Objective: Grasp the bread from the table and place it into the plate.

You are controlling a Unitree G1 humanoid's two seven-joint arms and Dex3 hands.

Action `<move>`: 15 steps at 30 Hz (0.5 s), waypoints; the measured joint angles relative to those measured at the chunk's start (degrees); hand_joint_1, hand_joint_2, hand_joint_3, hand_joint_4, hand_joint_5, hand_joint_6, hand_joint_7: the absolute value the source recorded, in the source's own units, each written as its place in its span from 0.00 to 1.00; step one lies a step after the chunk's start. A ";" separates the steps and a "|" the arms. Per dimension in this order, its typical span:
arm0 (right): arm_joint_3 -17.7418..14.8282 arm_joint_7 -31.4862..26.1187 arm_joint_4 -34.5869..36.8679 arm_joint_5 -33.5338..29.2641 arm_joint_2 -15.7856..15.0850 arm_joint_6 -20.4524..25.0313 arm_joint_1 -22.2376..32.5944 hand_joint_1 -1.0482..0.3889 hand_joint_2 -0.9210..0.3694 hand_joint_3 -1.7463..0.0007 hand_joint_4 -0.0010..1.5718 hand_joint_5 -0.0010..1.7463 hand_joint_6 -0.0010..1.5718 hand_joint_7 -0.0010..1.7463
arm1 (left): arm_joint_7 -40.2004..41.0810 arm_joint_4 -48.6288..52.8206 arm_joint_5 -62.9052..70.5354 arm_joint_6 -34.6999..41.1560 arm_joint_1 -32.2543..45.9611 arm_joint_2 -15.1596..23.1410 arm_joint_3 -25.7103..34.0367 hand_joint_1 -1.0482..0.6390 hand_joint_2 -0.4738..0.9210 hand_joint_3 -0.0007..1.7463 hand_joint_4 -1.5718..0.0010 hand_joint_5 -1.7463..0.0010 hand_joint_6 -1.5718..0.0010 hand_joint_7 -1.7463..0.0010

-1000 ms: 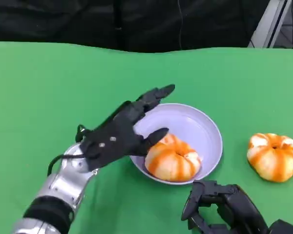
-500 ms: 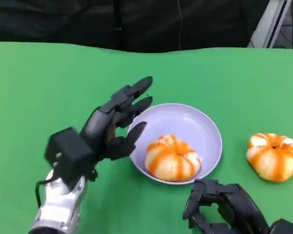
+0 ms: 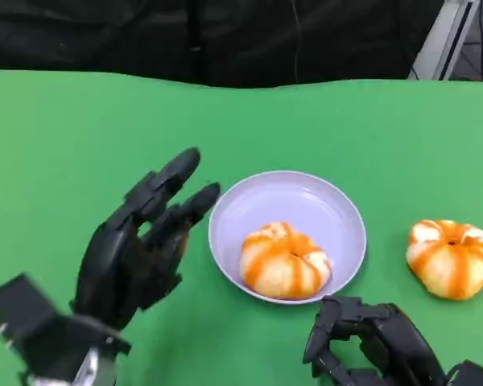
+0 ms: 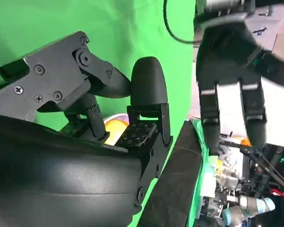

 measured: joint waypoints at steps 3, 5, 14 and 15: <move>0.00 0.00 0.00 -0.04 -0.01 -0.01 0.01 0.64 0.27 0.41 0.52 0.90 0.54 0.71 | -0.21 -1.79 -2.71 1.32 2.83 -1.27 0.76 0.16 1.00 0.30 0.64 0.97 0.73 0.98; 0.01 0.13 0.00 0.00 -0.01 0.00 0.01 0.64 0.27 0.41 0.52 0.90 0.55 0.71 | -1.01 -2.30 -4.53 2.15 4.88 -2.36 0.98 0.16 1.00 0.29 0.63 0.97 0.72 0.98; -0.07 0.88 -0.41 0.56 -0.07 0.27 0.11 0.64 0.29 0.39 0.52 0.90 0.55 0.72 | -5.51 -2.49 -7.68 2.95 10.86 -3.86 2.01 0.18 1.00 0.26 0.59 0.97 0.69 0.98; -0.09 1.10 -0.62 0.78 -0.14 0.37 0.18 0.64 0.30 0.38 0.52 0.90 0.54 0.72 | -5.68 -2.49 -7.68 2.93 11.62 -4.26 1.99 0.18 1.00 0.26 0.59 0.97 0.69 0.99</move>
